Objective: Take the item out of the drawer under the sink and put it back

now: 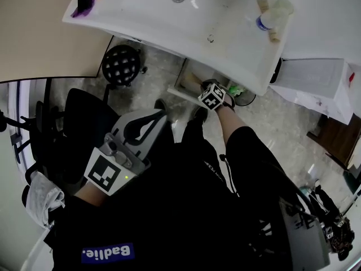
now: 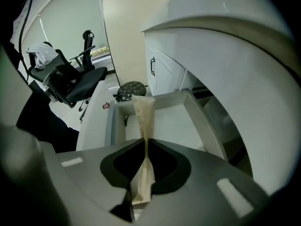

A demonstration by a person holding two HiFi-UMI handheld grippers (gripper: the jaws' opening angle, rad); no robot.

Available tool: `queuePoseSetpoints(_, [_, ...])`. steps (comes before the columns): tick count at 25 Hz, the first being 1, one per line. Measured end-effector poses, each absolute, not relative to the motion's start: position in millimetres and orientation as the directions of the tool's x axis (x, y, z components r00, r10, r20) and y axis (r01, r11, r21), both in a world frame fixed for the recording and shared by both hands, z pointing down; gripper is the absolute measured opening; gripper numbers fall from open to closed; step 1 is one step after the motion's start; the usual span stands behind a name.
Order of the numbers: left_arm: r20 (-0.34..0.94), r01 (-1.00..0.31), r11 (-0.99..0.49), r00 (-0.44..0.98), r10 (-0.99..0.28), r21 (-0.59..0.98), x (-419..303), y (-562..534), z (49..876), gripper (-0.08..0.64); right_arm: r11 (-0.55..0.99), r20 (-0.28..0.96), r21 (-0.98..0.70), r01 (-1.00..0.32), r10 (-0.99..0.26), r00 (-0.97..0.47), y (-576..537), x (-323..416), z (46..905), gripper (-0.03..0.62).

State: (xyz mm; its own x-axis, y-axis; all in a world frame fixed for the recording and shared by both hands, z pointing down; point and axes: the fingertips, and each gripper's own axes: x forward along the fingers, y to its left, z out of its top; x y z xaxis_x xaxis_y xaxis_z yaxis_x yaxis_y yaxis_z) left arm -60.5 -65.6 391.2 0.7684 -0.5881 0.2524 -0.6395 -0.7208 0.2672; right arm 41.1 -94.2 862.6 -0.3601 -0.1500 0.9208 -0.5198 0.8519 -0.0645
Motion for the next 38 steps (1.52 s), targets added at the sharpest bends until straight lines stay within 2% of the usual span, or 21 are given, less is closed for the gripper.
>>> queuePoseSetpoints(5, [0.287, -0.658, -0.704, 0.752, -0.594, 0.267, -71, -61, 399, 0.003, 0.871, 0.944, -0.067, -0.487, -0.103, -0.314, -91, 42, 885, 0.034])
queuePoseSetpoints(10, [0.322, -0.676, -0.683, 0.735, -0.597, 0.277, -81, -58, 412, 0.004, 0.857, 0.955, -0.071, -0.511, -0.089, -0.282, -99, 44, 899, 0.035])
queuePoseSetpoints(20, [0.314, -0.668, -0.682, 0.743, -0.591, 0.298, -83, -64, 415, 0.003, 0.833, 0.955, -0.098, -0.545, -0.076, -0.288, -103, 45, 892, 0.046])
queuePoseSetpoints(33, [0.181, -0.597, -0.744, 0.802, -0.57, 0.302, -67, -65, 379, 0.004, 0.773, 0.907, -0.069, -0.63, -0.214, -0.363, -86, 59, 794, 0.046])
queuePoseSetpoints(38, [0.165, -0.568, -0.769, 0.822, -0.544, 0.294, -63, -57, 374, 0.003, 0.76, 0.873, -0.052, -0.647, -0.28, -0.399, -79, 58, 743, 0.046])
